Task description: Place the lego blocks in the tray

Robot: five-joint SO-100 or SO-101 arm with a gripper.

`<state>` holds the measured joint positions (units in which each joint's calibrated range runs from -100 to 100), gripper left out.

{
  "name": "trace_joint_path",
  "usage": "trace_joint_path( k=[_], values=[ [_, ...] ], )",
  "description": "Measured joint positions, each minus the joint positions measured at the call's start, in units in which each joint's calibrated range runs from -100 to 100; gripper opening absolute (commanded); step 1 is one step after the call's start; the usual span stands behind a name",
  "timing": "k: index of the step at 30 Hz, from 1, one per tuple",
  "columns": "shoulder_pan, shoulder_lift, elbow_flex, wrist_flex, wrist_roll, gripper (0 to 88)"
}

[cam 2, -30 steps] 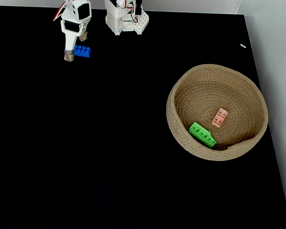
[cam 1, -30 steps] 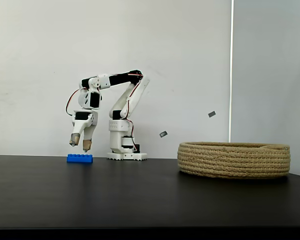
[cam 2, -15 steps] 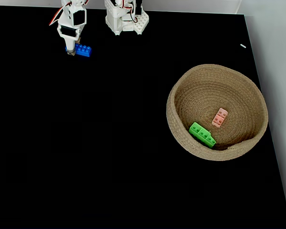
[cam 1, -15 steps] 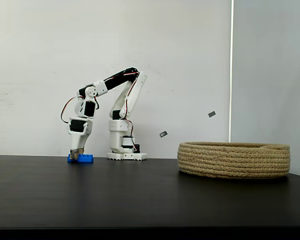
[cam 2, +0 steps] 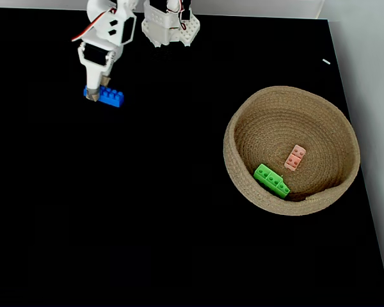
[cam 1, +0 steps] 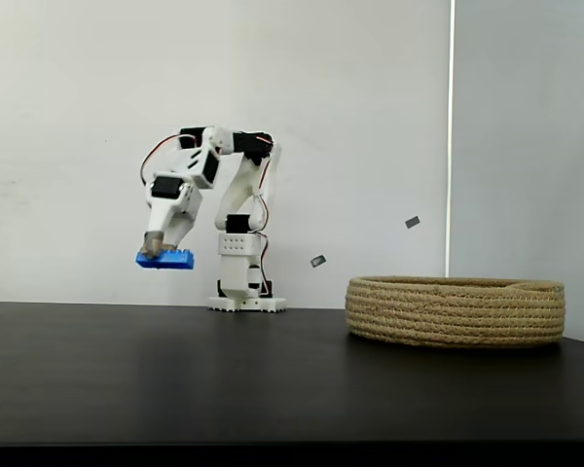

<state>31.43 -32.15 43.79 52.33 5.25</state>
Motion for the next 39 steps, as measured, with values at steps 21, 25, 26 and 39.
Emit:
trace_joint_path(
  k=[21,25,26,39],
  values=[
    [-47.07,-8.57,12.73,-44.34,-21.83,23.8],
    [-47.96,-7.63,12.73,-45.47,-28.03,34.4],
    [-48.05,-7.63,12.73,-45.55,-28.82,36.3],
    [-43.73,-13.06,18.47,-43.77,-23.35,0.3]
  ],
)
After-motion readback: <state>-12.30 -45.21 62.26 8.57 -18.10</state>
